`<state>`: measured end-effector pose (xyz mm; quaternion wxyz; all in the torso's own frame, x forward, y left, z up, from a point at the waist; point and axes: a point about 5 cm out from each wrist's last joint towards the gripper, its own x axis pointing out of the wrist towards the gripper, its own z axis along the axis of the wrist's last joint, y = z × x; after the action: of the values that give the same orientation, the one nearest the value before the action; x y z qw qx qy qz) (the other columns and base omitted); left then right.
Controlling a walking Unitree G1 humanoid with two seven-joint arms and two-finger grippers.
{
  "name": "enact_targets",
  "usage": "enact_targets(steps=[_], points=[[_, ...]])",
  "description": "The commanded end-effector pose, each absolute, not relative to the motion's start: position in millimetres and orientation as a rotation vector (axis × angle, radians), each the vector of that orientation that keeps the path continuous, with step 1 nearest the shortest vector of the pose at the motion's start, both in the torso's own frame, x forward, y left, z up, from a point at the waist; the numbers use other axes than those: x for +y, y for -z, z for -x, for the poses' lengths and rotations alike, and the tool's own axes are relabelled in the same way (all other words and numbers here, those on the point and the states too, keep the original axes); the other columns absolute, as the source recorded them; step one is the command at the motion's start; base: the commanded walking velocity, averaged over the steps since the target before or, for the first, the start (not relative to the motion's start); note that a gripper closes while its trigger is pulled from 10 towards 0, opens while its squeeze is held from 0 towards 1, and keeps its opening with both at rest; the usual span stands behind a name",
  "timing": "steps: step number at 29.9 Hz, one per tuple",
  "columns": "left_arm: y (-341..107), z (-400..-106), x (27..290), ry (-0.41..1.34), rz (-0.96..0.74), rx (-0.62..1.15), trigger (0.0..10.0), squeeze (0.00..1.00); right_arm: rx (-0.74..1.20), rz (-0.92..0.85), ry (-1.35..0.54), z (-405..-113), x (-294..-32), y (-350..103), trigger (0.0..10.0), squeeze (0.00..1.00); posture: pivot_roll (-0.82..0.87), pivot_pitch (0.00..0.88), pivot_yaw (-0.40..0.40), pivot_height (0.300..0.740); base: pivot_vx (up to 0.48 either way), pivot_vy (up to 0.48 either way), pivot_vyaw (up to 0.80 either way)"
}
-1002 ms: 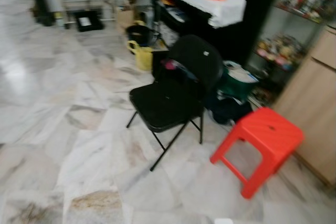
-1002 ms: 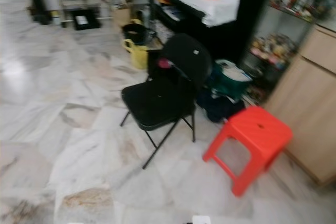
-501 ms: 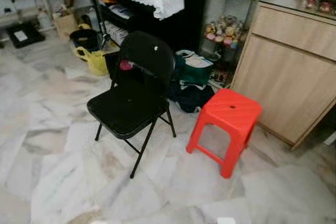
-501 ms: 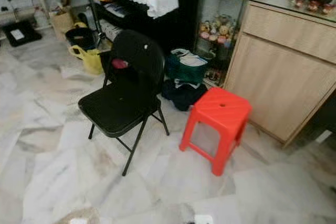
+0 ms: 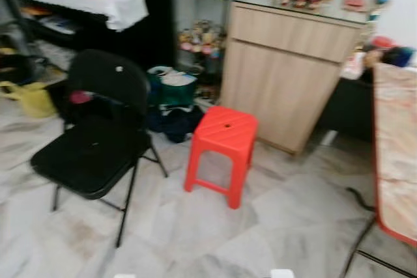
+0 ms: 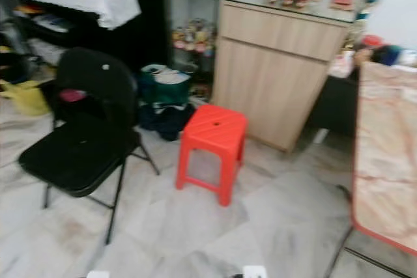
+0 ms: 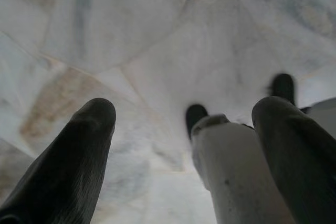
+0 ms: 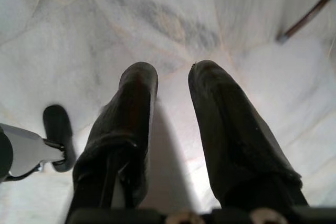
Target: Setting the table
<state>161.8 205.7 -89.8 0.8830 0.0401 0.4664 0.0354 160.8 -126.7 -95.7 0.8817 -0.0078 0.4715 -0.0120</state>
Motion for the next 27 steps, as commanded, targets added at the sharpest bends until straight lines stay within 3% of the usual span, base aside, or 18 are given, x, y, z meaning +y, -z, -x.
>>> enact_targets(steps=[1,23,27], points=[[81.3,-150.5,261.8,-0.236,0.018,0.996,10.0,0.00,1.026,-0.156,0.176,-176.5,-187.5,88.7,10.0,0.00,0.03,0.000,0.003,0.740,0.000,0.000,-0.79],[79.7,-144.4,273.1,-0.291,0.051,0.984,10.0,0.00,1.037,-0.128,0.132,-175.9,-182.6,89.5,10.0,0.00,0.02,0.000,0.004,0.740,0.000,0.000,-0.79],[80.3,-143.8,272.1,-0.284,0.047,0.991,10.0,0.00,1.026,-0.179,0.129,-177.0,-180.9,89.1,10.0,0.00,0.02,0.000,0.004,0.740,0.000,0.000,-0.15]])
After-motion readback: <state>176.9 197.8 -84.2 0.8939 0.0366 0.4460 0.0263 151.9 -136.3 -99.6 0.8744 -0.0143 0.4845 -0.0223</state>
